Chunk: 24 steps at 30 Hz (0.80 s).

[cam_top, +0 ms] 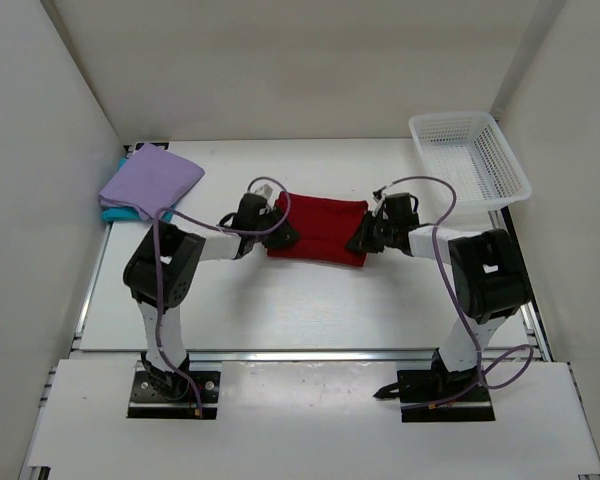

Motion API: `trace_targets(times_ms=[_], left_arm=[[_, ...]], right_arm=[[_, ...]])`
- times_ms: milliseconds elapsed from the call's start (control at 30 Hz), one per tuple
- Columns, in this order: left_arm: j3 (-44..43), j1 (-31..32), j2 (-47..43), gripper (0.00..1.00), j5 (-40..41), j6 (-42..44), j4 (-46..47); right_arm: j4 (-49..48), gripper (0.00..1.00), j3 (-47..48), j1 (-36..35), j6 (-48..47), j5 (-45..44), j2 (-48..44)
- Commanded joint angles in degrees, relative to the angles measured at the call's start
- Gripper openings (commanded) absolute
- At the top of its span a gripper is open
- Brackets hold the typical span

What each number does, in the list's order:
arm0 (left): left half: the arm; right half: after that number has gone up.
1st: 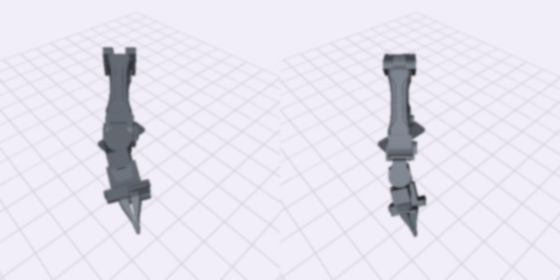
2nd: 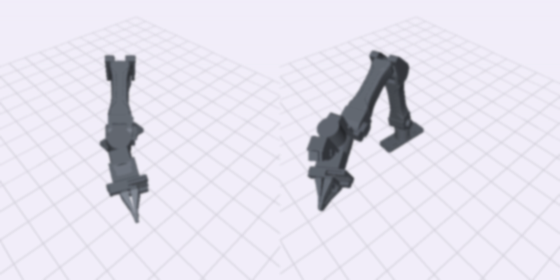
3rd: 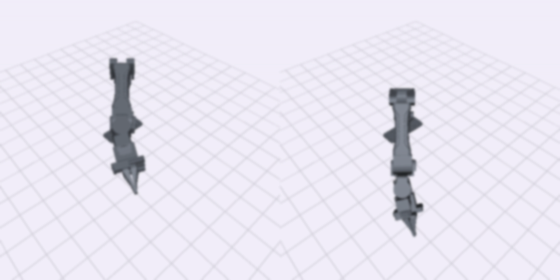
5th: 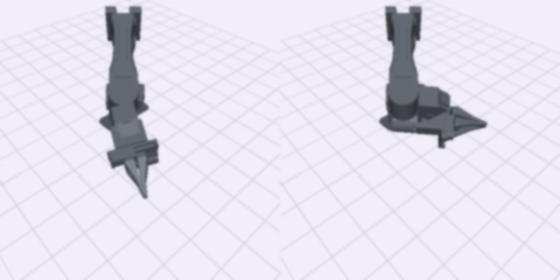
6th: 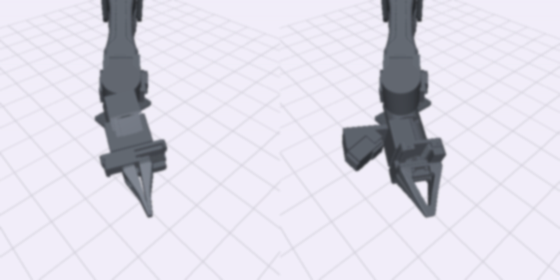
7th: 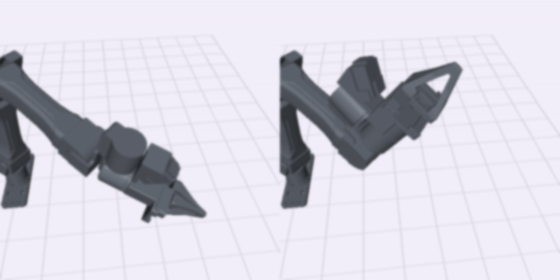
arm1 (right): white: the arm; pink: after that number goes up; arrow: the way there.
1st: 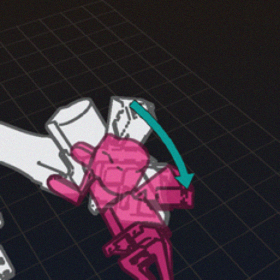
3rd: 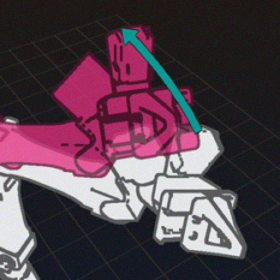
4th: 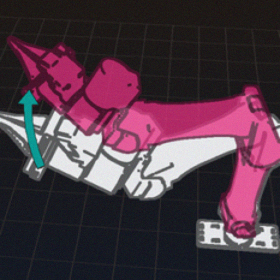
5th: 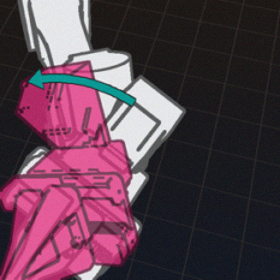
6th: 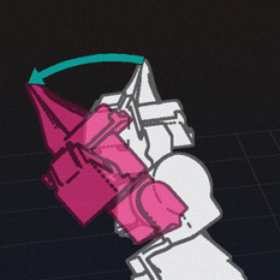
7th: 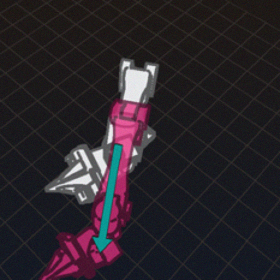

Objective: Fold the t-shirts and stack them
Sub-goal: Fold the long partially folded tshirt into a neat square

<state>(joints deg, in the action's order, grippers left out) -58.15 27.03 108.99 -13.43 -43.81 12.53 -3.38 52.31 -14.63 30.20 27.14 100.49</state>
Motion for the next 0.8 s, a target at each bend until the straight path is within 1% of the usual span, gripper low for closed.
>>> trace_targets(times_ms=[0,67,100,167,267,300,367,433,467,533,600,633,700,767], left_arm=[[8.8,-3.5,-0.3,0.39,-1.9,-3.1,4.6],[18.0,-4.3,-4.5,0.39,-1.5,-4.3,9.9],[20.4,-4.2,-5.4,0.38,-1.0,-5.3,11.2],[27.0,-3.5,-10.3,0.38,-1.0,-5.1,13.7],[32.3,-2.6,-15.8,0.39,-0.8,-6.6,15.4],[32.5,-2.4,-17.8,0.39,-1.1,-6.5,14.8],[31.4,-2.6,-21.4,0.40,-0.9,-6.0,12.4],[29.3,-2.6,-25.1,0.41,0.1,-5.2,9.9],[27.7,-2.5,-27.1,0.42,0.4,-5.1,8.7],[24.4,-2.6,-27.8,0.44,2.2,-4.3,7.5],[18.7,-3.2,-23.9,0.44,1.2,-4.1,6.4],[17.5,-4.3,-22.3,0.44,-1.7,-5.1,6.8],[12.2,-6.5,-15.2,0.43,-4.7,-6.2,8.0],[8.3,-7.9,-10.1,0.44,-4.9,-5.7,6.9]], right_arm=[[-5.8,0.00,-6.7,1.2,1.4,-0.3,-1.0],[-5.9,0.00,-9.4,0.6,0.7,-1.2,-2.7],[-6.1,0.00,-11.3,0.5,0.9,-2.3,-3.4],[-7.7,0.00,-14.5,-0.1,1.1,-2.2,-5.4],[-7.7,0.00,-16.1,0.0,1.3,-1.2,-7.5],[-6.9,0.00,-15.3,-0.2,1.3,-0.6,-8.3],[-4.1,0.00,-13.8,-0.4,0.5,-0.5,-11.5],[-3.5,0.00,-11.2,-1.0,0.9,-1.0,-13.6],[-3.3,0.00,-10.2,-1.1,0.6,-0.7,-13.9],[-2.9,0.00,-5.5,-1.4,0.2,-0.2,-12.2],[-2.8,0.00,-1.1,-1.8,-0.1,0.6,-7.4],[-3.0,0.00,1.1,-1.7,-0.2,1.0,-5.8],[-2.6,0.00,6.0,-1.2,-0.2,1.9,-0.4],[-1.8,0.00,10.2,-1.3,-0.4,3.1,3.6]])
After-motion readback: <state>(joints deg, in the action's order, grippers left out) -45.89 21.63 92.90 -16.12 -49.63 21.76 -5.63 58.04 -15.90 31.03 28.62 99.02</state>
